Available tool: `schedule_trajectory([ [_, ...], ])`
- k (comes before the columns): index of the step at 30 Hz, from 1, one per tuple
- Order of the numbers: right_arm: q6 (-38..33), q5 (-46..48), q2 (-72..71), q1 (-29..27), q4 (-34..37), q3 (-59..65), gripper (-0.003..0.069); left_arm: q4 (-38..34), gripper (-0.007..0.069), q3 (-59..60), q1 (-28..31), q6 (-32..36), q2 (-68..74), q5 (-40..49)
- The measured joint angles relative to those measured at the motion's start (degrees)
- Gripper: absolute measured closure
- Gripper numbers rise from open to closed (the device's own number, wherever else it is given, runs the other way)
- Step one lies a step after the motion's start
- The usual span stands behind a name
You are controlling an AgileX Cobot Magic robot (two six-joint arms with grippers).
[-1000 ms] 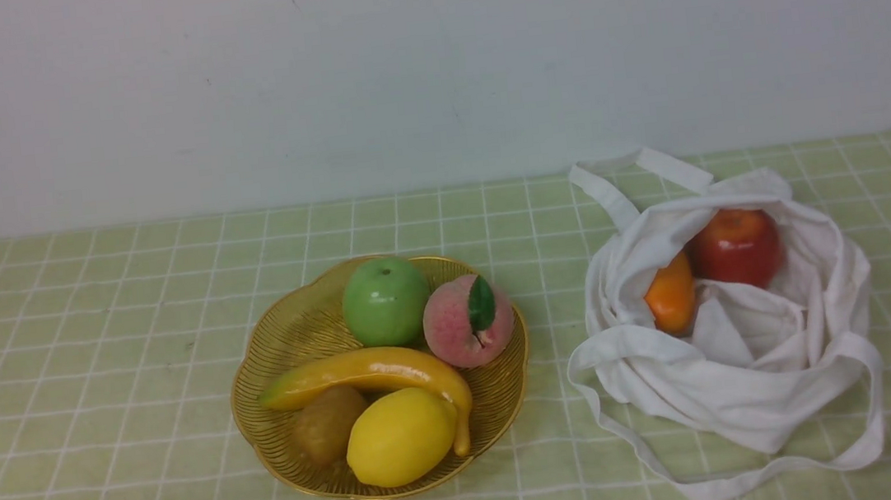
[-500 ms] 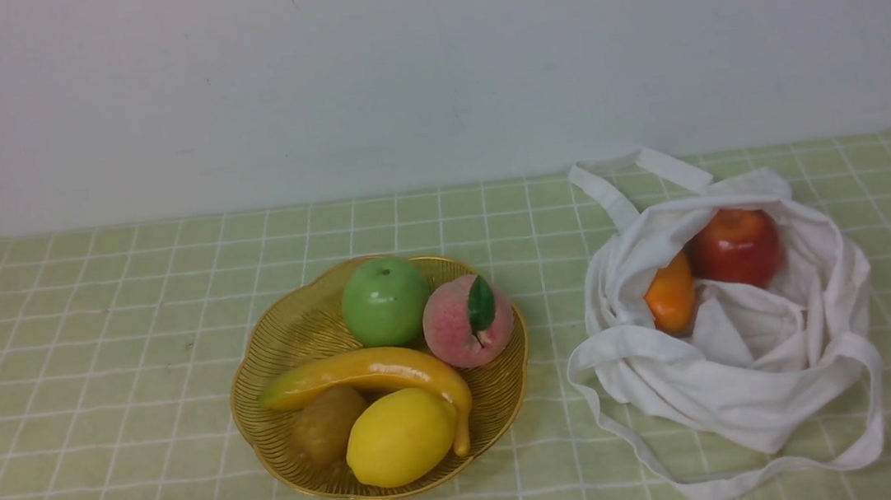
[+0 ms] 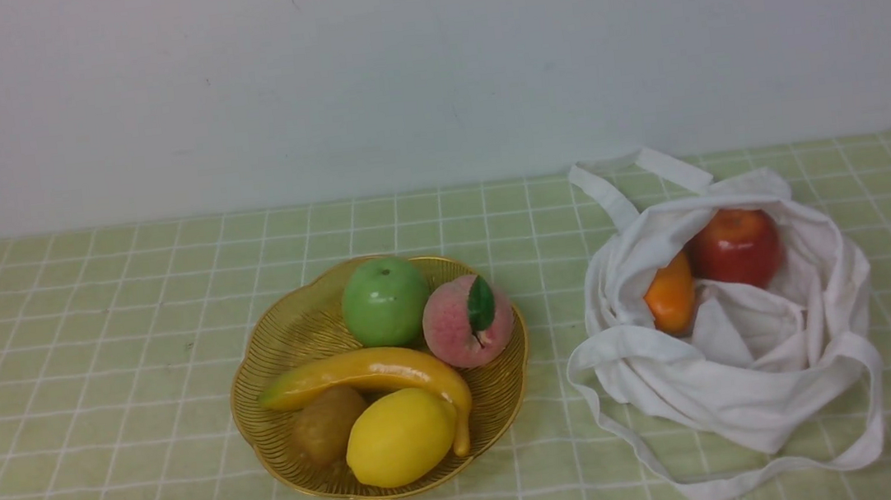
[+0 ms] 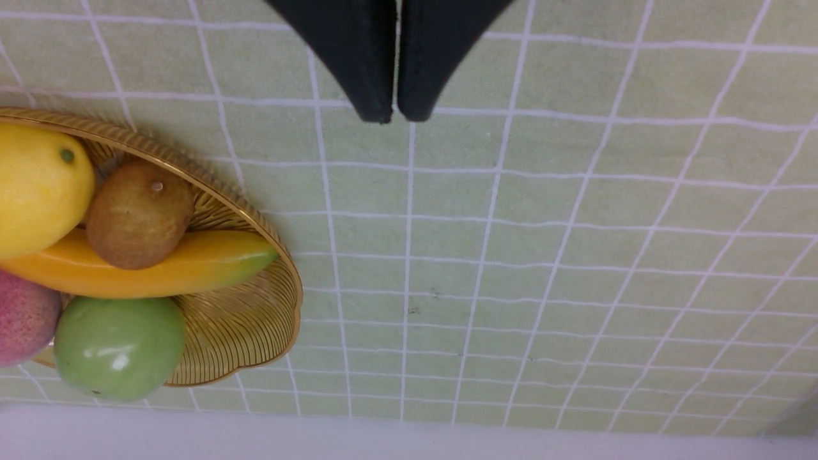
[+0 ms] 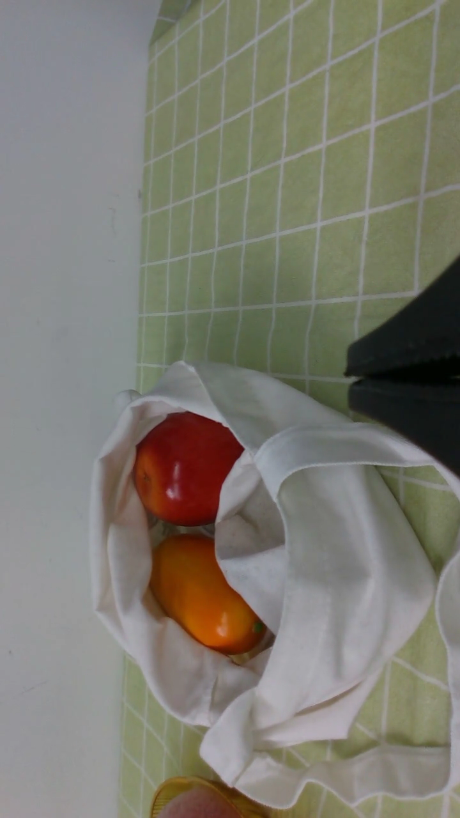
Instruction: Take the fruit out of the bag on the green coffee tablecloth and place them on the plate.
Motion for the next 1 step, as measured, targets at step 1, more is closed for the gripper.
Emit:
schedule_trajectory([
  [1,0.00,0.00,0.00,0.00,0.00,0.00,0.0674,0.00,0.0632,0.00,0.00,0.00,0.00,0.00],
])
